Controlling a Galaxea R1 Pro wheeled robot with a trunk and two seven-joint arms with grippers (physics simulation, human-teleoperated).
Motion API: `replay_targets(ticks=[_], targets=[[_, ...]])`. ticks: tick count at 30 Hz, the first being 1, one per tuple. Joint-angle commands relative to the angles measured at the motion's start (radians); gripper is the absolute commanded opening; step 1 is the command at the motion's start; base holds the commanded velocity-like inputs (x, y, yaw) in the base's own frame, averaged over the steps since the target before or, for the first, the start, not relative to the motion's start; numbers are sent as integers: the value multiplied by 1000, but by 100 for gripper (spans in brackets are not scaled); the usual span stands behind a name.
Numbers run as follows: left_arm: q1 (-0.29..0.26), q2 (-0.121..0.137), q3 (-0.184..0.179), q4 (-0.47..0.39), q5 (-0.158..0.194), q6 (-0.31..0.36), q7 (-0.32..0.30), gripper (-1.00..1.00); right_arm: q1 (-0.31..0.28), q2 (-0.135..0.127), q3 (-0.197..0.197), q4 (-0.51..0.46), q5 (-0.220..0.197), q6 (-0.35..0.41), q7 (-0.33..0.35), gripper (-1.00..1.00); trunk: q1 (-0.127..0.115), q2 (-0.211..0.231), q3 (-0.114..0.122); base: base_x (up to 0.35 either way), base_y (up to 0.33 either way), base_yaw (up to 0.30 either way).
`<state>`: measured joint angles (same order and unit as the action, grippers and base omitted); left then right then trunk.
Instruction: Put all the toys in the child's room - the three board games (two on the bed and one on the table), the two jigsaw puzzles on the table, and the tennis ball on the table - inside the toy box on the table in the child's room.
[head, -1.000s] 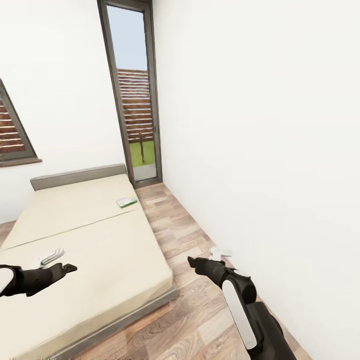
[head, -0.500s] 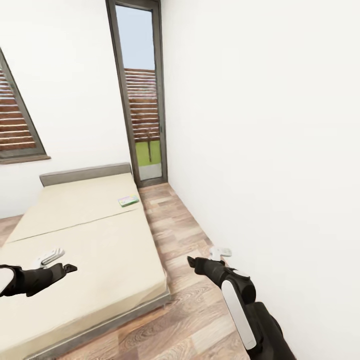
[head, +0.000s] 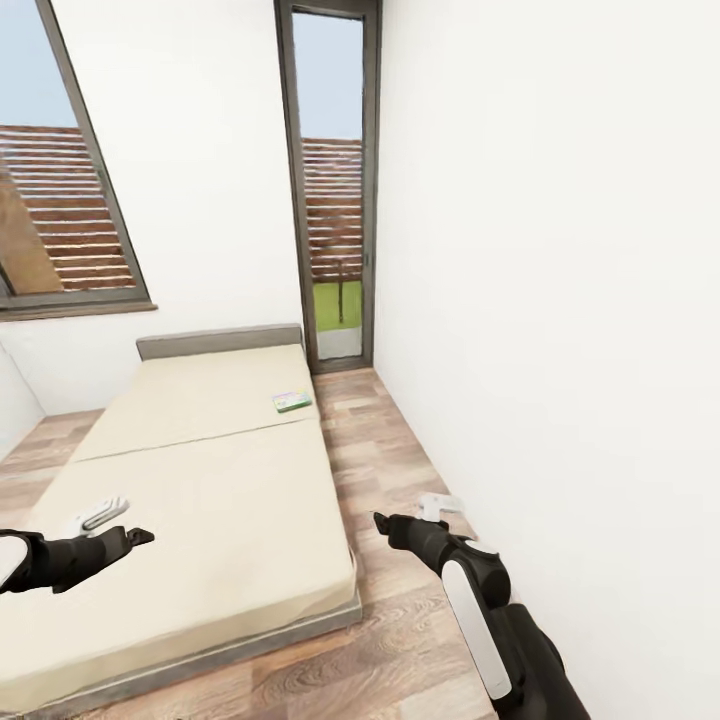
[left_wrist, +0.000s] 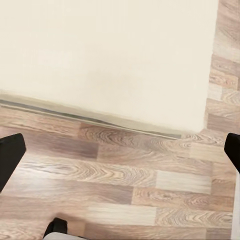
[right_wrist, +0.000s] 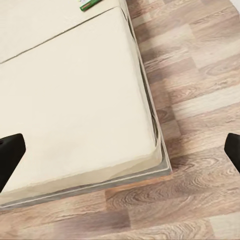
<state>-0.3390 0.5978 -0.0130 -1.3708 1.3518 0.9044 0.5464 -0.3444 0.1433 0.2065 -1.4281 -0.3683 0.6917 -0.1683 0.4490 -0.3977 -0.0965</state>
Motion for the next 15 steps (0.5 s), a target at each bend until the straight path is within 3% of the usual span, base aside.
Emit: replay_targets(ticks=[1,15], targets=[[-2,0,-1,-1,10,1,10,100,-1,0,1,-2,-11,3,-10,100,1,-2,-2,174,-5,293],[-2,0,-2,-1,10,1,10,100,-1,1,1,-2,-8,3,-10,100,1,-2,-2,40,-1,294]])
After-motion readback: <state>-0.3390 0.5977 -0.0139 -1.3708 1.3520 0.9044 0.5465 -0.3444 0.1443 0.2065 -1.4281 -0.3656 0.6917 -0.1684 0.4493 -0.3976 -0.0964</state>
